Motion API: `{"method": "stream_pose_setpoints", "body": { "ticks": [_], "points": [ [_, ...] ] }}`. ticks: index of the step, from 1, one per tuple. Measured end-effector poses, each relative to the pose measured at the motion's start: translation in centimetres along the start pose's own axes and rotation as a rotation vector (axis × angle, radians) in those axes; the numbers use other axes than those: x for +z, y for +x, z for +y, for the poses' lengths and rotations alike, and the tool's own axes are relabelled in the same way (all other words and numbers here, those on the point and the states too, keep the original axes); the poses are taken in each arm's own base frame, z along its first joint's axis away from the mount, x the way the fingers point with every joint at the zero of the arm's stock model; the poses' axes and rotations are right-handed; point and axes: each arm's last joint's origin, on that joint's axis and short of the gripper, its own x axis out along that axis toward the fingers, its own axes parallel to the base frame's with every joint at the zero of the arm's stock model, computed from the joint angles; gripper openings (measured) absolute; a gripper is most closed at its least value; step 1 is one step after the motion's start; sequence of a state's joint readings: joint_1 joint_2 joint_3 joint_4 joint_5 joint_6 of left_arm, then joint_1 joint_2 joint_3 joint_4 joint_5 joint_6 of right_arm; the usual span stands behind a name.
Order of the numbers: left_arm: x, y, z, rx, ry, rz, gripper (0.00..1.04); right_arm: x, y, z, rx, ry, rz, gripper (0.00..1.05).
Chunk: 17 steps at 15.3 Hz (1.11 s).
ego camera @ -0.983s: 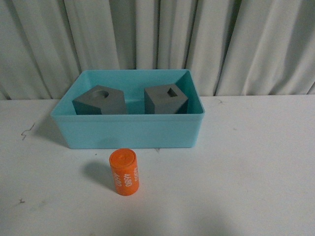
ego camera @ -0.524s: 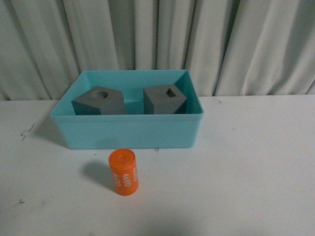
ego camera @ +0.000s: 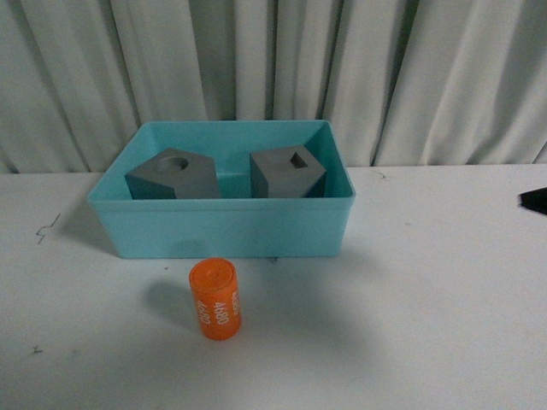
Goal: Place gray and orange parts in blue box
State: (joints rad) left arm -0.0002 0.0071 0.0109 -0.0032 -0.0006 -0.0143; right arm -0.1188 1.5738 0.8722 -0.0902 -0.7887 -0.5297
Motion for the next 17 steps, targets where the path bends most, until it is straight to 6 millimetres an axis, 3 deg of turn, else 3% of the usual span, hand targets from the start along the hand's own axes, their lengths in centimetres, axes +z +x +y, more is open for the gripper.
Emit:
{"method": "stream_pose_setpoints", "body": {
  "ticks": [2, 4, 9, 13, 17],
  "points": [
    [0.0, 0.0, 0.0, 0.000, 0.000, 0.000, 0.98, 1.8, 2.4, 2.2, 0.192, -0.178, 0.045, 0.98],
    [0.0, 0.0, 0.0, 0.000, 0.000, 0.000, 0.98, 1.3, 5.3, 4.7, 0.338, -0.313, 0.106, 0.98],
    [0.0, 0.0, 0.0, 0.000, 0.000, 0.000, 0.98, 2.3, 12.9, 8.0, 0.387, -0.508, 0.140, 0.98],
    [0.0, 0.0, 0.0, 0.000, 0.000, 0.000, 0.98, 4.2, 18.0, 9.1, 0.376, -0.487, 0.129, 0.98],
    [0.0, 0.0, 0.0, 0.000, 0.000, 0.000, 0.98, 4.0, 21.7, 9.6, 0.368, -0.408, 0.171, 0.98]
  ]
}}
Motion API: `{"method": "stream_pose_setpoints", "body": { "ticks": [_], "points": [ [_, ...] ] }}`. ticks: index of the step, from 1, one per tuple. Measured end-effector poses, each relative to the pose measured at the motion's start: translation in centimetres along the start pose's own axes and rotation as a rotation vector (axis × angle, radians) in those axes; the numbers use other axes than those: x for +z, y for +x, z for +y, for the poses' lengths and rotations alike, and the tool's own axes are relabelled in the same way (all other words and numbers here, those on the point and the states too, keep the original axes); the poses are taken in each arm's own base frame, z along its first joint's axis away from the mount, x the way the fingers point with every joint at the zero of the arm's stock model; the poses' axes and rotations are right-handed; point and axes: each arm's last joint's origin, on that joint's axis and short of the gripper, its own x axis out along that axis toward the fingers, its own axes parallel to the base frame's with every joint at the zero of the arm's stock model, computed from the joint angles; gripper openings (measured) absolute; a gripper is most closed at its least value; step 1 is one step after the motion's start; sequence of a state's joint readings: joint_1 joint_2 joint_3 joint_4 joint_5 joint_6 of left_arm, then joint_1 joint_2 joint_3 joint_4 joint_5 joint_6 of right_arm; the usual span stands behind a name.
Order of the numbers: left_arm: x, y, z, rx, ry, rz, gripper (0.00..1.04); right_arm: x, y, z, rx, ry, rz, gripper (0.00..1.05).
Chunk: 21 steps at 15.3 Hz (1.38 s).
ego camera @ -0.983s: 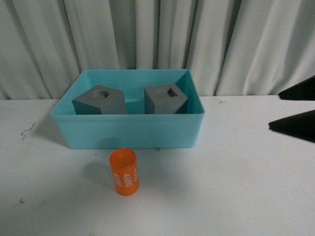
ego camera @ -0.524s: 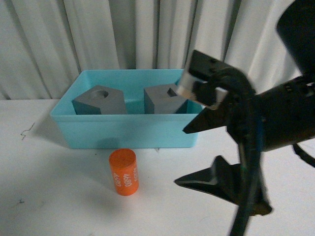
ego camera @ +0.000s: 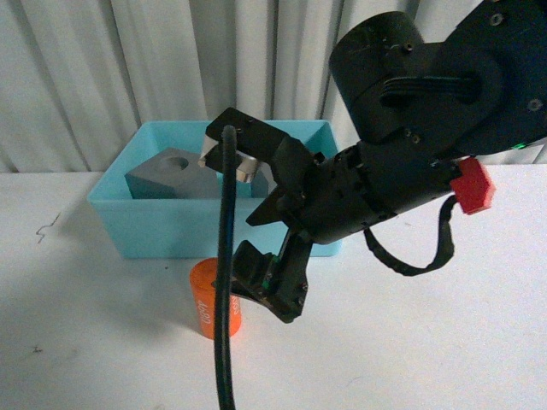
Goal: Place gray and orange parts in blue box
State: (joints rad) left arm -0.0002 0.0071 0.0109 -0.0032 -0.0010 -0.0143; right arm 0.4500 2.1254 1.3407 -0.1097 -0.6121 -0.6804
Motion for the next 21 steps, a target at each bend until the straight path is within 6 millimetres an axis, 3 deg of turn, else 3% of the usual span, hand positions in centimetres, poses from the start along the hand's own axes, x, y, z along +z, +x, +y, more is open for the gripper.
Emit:
{"method": "stream_pose_setpoints", "body": {
  "ticks": [3, 9, 20, 21],
  "points": [
    [0.0, 0.0, 0.0, 0.000, 0.000, 0.000, 0.98, 0.4, 2.2, 0.7, 0.023, 0.013, 0.015, 0.98],
    [0.0, 0.0, 0.0, 0.000, 0.000, 0.000, 0.98, -0.8, 4.7, 1.2, 0.022, 0.029, 0.064, 0.98],
    [0.0, 0.0, 0.0, 0.000, 0.000, 0.000, 0.98, -0.1, 6.6, 1.7, 0.020, 0.003, 0.071, 0.98],
    [0.0, 0.0, 0.0, 0.000, 0.000, 0.000, 0.98, 0.0, 6.6, 1.7, 0.007, -0.002, 0.073, 0.81]
  ]
}}
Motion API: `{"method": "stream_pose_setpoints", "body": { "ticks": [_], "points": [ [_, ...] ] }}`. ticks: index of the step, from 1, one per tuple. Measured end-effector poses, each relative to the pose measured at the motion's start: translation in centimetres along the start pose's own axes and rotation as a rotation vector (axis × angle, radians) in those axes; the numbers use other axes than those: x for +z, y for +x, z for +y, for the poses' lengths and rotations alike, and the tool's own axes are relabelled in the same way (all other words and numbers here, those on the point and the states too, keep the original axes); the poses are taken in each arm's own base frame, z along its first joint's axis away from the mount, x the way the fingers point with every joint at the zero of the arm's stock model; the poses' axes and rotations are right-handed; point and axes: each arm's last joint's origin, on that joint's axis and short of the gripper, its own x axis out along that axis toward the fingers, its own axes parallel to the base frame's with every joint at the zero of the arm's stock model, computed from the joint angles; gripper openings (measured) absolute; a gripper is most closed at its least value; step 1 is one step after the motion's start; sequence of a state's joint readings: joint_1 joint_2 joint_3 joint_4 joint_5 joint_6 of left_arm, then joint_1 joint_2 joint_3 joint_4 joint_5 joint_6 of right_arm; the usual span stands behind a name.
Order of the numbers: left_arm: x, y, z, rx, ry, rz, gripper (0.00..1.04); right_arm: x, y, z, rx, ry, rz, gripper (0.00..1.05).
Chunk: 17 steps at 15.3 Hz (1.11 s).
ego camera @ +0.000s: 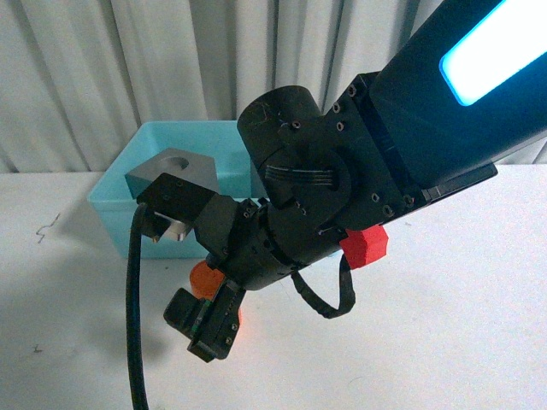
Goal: Place gray and orange parts in blue box
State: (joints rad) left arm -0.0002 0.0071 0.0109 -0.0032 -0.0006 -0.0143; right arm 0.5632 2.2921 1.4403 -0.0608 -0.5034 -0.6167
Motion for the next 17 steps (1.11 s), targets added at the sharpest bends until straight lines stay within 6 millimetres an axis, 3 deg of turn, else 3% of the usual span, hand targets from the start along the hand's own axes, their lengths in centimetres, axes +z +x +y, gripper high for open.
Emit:
{"method": "stream_pose_setpoints", "body": {
  "ticks": [1, 2, 5, 6, 8, 10, 11, 12, 14, 17],
  "points": [
    [0.0, 0.0, 0.0, 0.000, 0.000, 0.000, 0.98, 0.0, 0.0, 0.0, -0.006, 0.000, 0.004, 0.61],
    [0.0, 0.0, 0.0, 0.000, 0.000, 0.000, 0.98, -0.1, 0.0, 0.0, -0.006, 0.002, 0.010, 0.49],
    [0.0, 0.0, 0.0, 0.000, 0.000, 0.000, 0.98, -0.1, -1.5, 0.6, -0.026, 0.038, -0.022, 0.46],
    [0.0, 0.0, 0.0, 0.000, 0.000, 0.000, 0.98, 0.5, -3.2, 0.9, -0.047, 0.053, -0.072, 0.46],
    [0.0, 0.0, 0.0, 0.000, 0.000, 0.000, 0.98, 2.5, -8.9, 0.3, -0.122, 0.099, -0.231, 0.46],
    [0.0, 0.0, 0.0, 0.000, 0.000, 0.000, 0.98, 5.3, -15.1, -2.2, -0.268, 0.125, -0.390, 0.46],
    [0.0, 0.0, 0.0, 0.000, 0.000, 0.000, 0.98, 6.5, -17.2, -4.3, -0.354, 0.136, -0.441, 0.46],
    [0.0, 0.0, 0.0, 0.000, 0.000, 0.000, 0.98, 7.0, -17.9, -6.5, -0.425, 0.166, -0.457, 0.46],
    [0.0, 0.0, 0.0, 0.000, 0.000, 0.000, 0.98, 7.2, -15.5, -9.6, -0.437, 0.256, -0.422, 0.46],
    [0.0, 0.0, 0.0, 0.000, 0.000, 0.000, 0.98, 10.0, -11.1, -10.5, -0.404, 0.278, -0.404, 0.46]
  ]
}}
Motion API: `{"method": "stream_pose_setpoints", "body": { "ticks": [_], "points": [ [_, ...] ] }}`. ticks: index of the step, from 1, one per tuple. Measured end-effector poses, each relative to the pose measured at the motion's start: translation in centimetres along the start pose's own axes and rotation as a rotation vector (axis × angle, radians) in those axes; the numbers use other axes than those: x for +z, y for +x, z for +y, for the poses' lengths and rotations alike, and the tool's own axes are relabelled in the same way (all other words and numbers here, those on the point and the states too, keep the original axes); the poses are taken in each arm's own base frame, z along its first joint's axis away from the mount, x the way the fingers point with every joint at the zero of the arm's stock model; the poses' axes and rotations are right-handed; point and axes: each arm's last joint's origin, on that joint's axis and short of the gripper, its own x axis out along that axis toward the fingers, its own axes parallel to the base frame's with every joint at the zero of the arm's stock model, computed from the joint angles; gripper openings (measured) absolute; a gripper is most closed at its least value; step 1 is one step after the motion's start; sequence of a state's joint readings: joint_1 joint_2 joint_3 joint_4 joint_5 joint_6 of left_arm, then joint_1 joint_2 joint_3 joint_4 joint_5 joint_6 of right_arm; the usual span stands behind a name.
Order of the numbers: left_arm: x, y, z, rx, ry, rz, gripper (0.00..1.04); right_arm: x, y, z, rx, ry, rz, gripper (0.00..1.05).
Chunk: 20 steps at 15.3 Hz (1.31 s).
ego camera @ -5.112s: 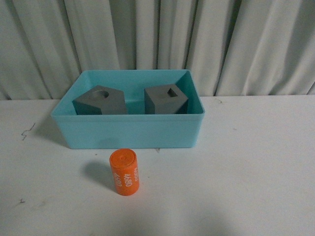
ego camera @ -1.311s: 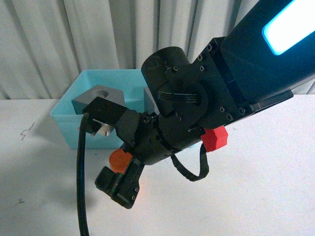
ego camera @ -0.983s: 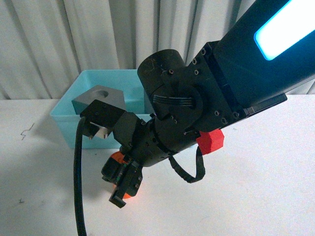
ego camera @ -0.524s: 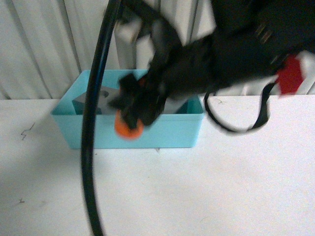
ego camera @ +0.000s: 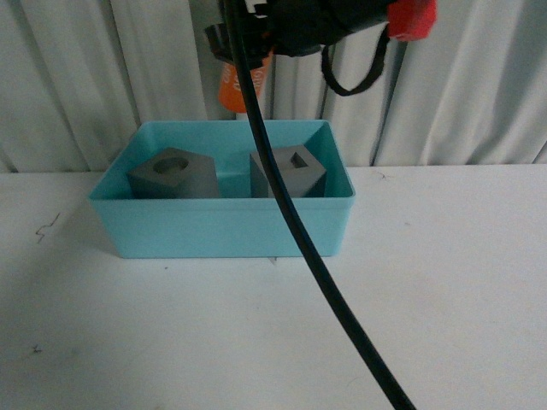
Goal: Place gray and orange parts in blue box
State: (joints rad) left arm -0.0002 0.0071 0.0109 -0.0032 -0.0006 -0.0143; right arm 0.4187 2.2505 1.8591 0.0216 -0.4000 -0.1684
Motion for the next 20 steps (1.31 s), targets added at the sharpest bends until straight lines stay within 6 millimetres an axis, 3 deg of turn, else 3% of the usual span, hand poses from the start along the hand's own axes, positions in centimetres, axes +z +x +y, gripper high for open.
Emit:
{"method": "stream_pose_setpoints", "body": {
  "ticks": [2, 4, 7, 12, 20],
  "points": [
    [0.0, 0.0, 0.0, 0.000, 0.000, 0.000, 0.98, 0.5, 2.0, 1.6, -0.002, 0.004, -0.004, 0.46],
    [0.0, 0.0, 0.0, 0.000, 0.000, 0.000, 0.98, -1.4, 3.7, 2.4, 0.006, 0.039, 0.055, 0.46],
    [0.0, 0.0, 0.0, 0.000, 0.000, 0.000, 0.98, -4.6, 5.2, 2.1, -0.036, 0.086, 0.150, 0.46],
    [0.0, 0.0, 0.0, 0.000, 0.000, 0.000, 0.98, -7.5, 7.5, 1.6, -0.062, 0.107, 0.239, 0.46],
    [0.0, 0.0, 0.0, 0.000, 0.000, 0.000, 0.98, -7.9, 9.2, 1.9, -0.089, 0.082, 0.266, 0.46]
  ]
}}
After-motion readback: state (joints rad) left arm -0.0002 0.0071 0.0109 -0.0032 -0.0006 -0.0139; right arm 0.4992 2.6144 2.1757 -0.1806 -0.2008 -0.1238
